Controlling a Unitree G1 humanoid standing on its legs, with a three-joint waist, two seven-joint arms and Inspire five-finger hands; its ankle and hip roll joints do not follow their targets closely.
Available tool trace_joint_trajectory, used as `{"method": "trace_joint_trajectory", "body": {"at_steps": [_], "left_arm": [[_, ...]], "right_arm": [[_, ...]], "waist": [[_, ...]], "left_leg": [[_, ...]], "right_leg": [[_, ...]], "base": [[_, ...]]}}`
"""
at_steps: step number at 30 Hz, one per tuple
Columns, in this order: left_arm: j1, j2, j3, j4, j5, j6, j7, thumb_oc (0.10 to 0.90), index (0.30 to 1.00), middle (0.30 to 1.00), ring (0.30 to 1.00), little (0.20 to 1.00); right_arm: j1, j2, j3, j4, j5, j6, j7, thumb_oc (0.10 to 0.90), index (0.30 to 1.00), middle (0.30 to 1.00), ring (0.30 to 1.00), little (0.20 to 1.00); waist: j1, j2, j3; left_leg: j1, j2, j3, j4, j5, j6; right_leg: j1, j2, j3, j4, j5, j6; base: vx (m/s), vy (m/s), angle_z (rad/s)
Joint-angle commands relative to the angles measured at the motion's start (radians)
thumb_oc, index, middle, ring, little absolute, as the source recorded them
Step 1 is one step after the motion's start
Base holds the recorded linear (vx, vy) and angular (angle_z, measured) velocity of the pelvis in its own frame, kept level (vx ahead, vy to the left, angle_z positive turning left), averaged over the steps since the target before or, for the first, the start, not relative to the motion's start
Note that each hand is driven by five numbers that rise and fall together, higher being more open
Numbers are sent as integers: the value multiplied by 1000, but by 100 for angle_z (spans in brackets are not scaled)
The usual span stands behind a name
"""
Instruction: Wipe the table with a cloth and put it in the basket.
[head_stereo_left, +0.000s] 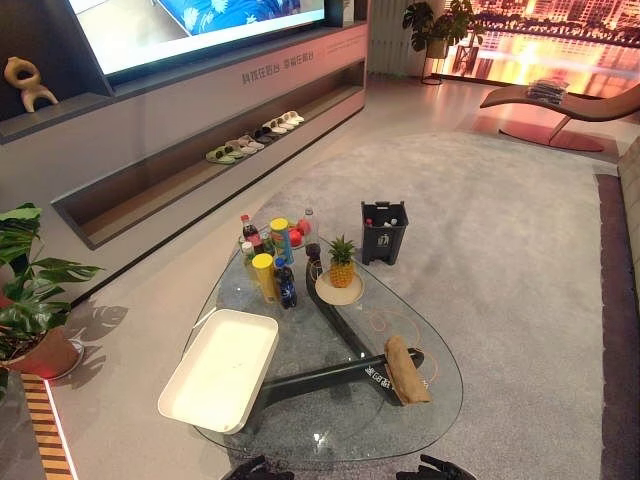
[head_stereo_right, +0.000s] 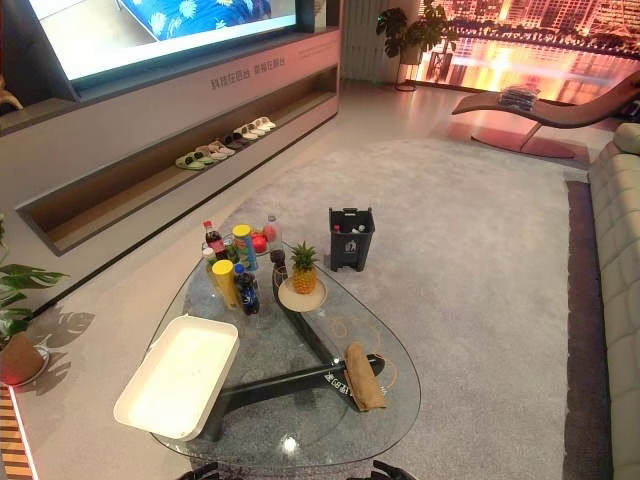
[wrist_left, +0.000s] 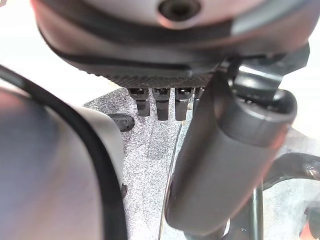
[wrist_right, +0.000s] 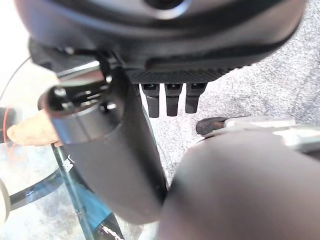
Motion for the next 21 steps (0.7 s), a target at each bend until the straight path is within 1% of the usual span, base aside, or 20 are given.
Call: {"method": "trace_joint_trajectory", "body": {"at_steps": [1,5,7,9,10,11,15,16,17,18,19,20,21], "left_arm": [[-80,-14,1,34,1,1,6,800,900,900,900,900],[-81,-10,2,23,1,10,13,800,900,900,900,900],[-82,-5,5,0,-12,19,17,800,900,900,900,900],[-77,-3,0,-19,-18,28,31,800,900,900,900,900],[-77,-3,0,-19,-18,28,31,800,900,900,900,900],[-70,-2,0,-45,-36,48,61,800,900,900,900,900],[-48,2,3,-103,-48,72,96,800,900,900,900,900],[-38,2,-2,-124,-58,79,108,800,900,900,900,900],[-34,2,-1,-133,-58,81,112,800,900,900,900,900],[-30,0,0,-145,-59,84,119,800,900,900,900,900],[-27,-2,-2,-171,-81,92,129,800,900,900,900,900],[-31,-5,-3,-180,-101,89,135,800,900,900,900,900],[-35,-6,-5,-188,-106,88,139,800,900,900,900,900]], "right_arm": [[-56,-1,49,-13,-22,-89,-32,800,900,900,900,900],[-62,-5,64,-65,-22,-134,-68,800,900,900,900,900],[-66,-13,77,-120,-23,-156,-100,800,900,900,900,900],[-66,-23,85,-177,-27,-162,-134,800,900,900,900,900],[-66,-23,85,-177,-27,-162,-134,800,900,900,900,900],[-67,-35,95,-280,-30,-158,-197,800,900,900,900,900],[-51,-69,93,-536,-61,-80,-318,800,900,900,900,900],[-40,-75,90,-601,-77,-70,-352,800,900,900,900,900],[-37,-77,88,-633,-82,-55,-365,800,900,900,900,900],[-33,-80,86,-669,-91,-49,-384,800,900,900,900,900],[-29,-90,83,-730,-112,-54,-432,800,900,900,900,900],[-35,-97,79,-759,-121,-70,-468,800,900,900,900,900],[-40,-100,75,-780,-124,-67,-479,800,900,900,900,900]], "waist": [[3,-12,9],[4,-14,20],[4,-15,30],[5,-16,38],[5,-16,38],[5,-18,51],[-2,-18,73],[-4,-18,79],[-5,-17,81],[-7,-17,86],[-9,-14,98],[-11,-10,112],[-12,-9,121]], "left_leg": [[7,-29,37,15,-98,15],[-1,-25,37,21,-94,12],[-9,-22,37,23,-93,10],[-19,-21,35,28,-91,11],[-19,-21,35,28,-91,11],[-34,-19,33,37,-89,12],[-68,-21,28,61,-90,16],[-79,-22,25,68,-90,18],[-84,-22,24,70,-90,19],[-91,-23,22,74,-89,20],[-114,-24,18,83,-87,23],[-132,-25,16,89,-85,25],[-144,-25,15,93,-83,25]], "right_leg": [[-30,-72,-73,54,-20,76],[-38,-76,-75,60,-18,78],[-47,-79,-77,64,-17,79],[-56,-81,-79,69,-14,79],[-56,-81,-79,69,-14,79],[-73,-85,-77,77,-12,79],[-107,-92,-76,99,-13,74],[-117,-95,-76,107,-15,72],[-123,-96,-75,110,-15,72],[-131,-97,-74,115,-15,71],[-154,-100,-74,129,-17,67],[-173,-102,-73,142,-21,64],[-186,-104,-72,151,-22,63]], "base": [[37,-11,0],[37,-12,0],[0,0,0],[0,0,0],[0,0,0],[0,0,0],[4,3,-10],[5,11,-10],[-2,13,-4],[0,0,0],[-59,43,-2],[-83,45,-2],[-120,41,-2]]}}
